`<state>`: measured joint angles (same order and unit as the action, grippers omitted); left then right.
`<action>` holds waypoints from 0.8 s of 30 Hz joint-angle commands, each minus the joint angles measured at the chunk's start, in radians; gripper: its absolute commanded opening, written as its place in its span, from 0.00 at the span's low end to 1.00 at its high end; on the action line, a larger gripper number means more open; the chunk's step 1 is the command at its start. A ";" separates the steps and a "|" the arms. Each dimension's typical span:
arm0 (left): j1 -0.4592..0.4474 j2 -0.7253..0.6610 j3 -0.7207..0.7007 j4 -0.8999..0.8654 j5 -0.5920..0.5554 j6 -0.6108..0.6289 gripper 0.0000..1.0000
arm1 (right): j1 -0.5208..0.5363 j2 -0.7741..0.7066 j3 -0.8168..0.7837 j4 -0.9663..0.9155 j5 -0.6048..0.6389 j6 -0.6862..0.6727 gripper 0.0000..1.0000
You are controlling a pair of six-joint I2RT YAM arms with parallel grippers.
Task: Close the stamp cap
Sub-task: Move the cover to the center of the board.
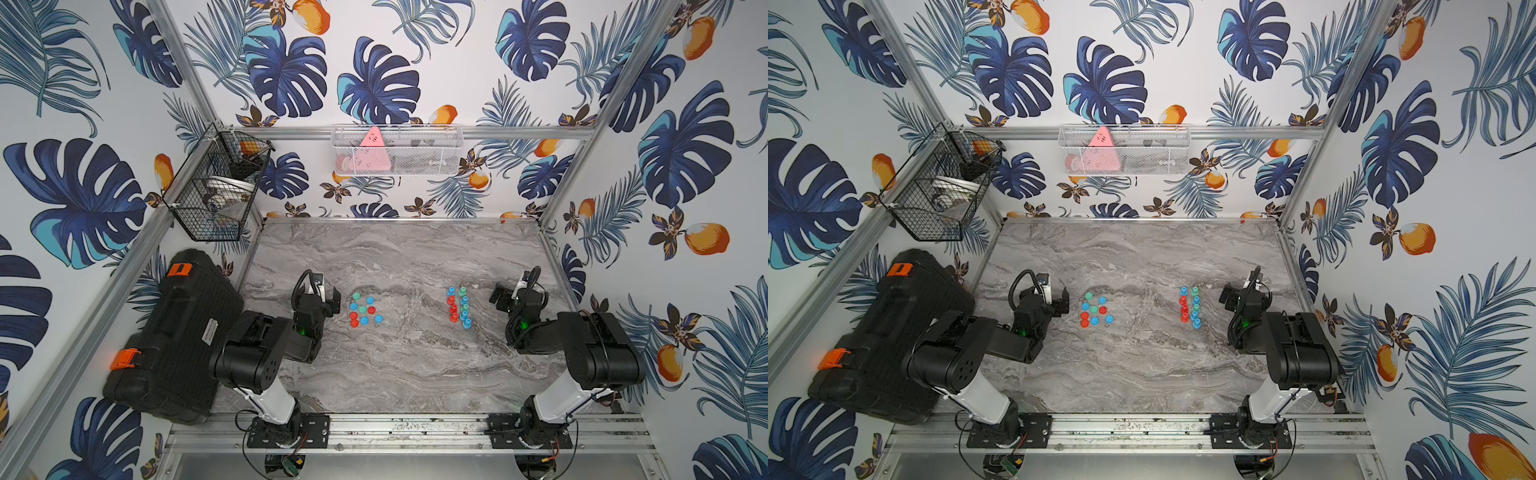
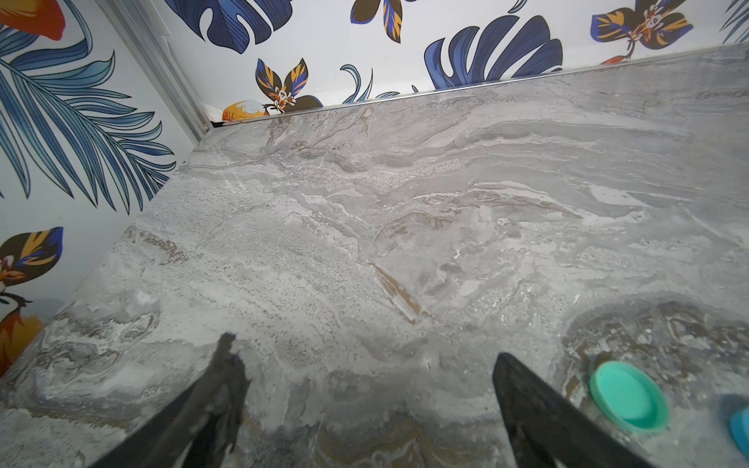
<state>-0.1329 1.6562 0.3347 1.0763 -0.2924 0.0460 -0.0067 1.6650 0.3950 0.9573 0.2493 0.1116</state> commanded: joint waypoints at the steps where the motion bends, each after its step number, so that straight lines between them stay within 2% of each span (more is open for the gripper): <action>1: 0.001 -0.004 0.006 0.005 0.003 -0.016 0.99 | 0.000 -0.001 0.001 0.032 -0.005 -0.005 1.00; 14: -0.014 -0.020 -0.010 0.009 -0.029 -0.013 0.99 | 0.001 -0.002 0.001 0.031 -0.004 -0.005 1.00; 24: -0.032 -0.047 -0.014 0.003 -0.134 -0.034 0.99 | 0.001 -0.001 0.001 0.032 -0.005 -0.006 0.99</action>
<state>-0.1631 1.6203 0.3149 1.0679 -0.3740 0.0349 -0.0067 1.6650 0.3950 0.9573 0.2489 0.1116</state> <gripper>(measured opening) 0.991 0.995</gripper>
